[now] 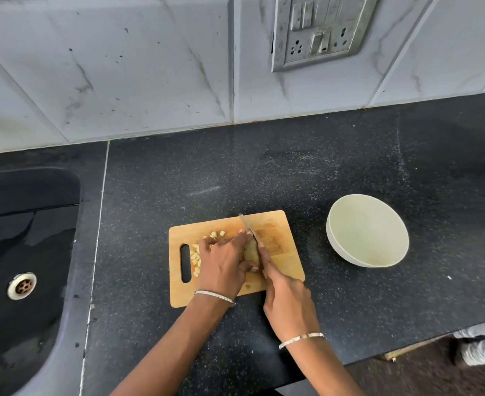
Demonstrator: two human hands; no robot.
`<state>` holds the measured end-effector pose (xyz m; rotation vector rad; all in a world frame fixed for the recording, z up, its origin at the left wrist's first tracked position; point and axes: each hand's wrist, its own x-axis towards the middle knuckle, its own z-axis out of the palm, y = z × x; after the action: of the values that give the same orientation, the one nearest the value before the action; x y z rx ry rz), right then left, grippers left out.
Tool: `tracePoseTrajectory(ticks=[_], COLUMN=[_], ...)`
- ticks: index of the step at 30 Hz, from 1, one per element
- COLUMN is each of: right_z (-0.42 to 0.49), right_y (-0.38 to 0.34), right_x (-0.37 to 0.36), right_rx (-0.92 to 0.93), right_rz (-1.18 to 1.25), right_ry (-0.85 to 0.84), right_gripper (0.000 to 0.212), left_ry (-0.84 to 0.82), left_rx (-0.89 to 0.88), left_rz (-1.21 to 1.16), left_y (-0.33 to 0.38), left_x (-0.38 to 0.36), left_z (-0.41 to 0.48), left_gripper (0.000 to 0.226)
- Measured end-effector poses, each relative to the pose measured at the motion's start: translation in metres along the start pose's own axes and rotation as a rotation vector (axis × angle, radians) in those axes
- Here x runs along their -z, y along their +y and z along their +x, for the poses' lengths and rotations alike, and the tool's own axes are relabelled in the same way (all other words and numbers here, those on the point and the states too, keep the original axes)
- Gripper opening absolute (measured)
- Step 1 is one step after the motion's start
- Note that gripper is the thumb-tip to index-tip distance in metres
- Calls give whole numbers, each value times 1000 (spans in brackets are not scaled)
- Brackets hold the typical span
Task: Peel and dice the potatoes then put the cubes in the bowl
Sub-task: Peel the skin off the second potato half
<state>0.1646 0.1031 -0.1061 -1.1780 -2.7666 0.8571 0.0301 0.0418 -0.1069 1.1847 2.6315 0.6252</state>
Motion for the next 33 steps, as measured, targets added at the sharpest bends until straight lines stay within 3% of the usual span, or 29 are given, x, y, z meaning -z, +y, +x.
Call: tracePoseTrajectory(ticks=[12, 23, 28, 33], right_z=[-33, -44, -45, -43], right_y=[16, 19, 22, 25], right_x=[-20, -11, -10, -6], right_rx=[10, -6, 11, 41], right_rz=[-167, -101, -70, -8], right_ry=[36, 9, 12, 6], right_gripper=[94, 82, 81, 78], left_ry=[-4, -23, -95, -149], left_rx=[59, 52, -72, -120], left_rz=[-51, 0, 75, 148], left_y=[-3, -1, 7, 6], left_x=[3, 3, 5, 4], left_z=[5, 3, 6, 9], left_gripper=[62, 58, 72, 70])
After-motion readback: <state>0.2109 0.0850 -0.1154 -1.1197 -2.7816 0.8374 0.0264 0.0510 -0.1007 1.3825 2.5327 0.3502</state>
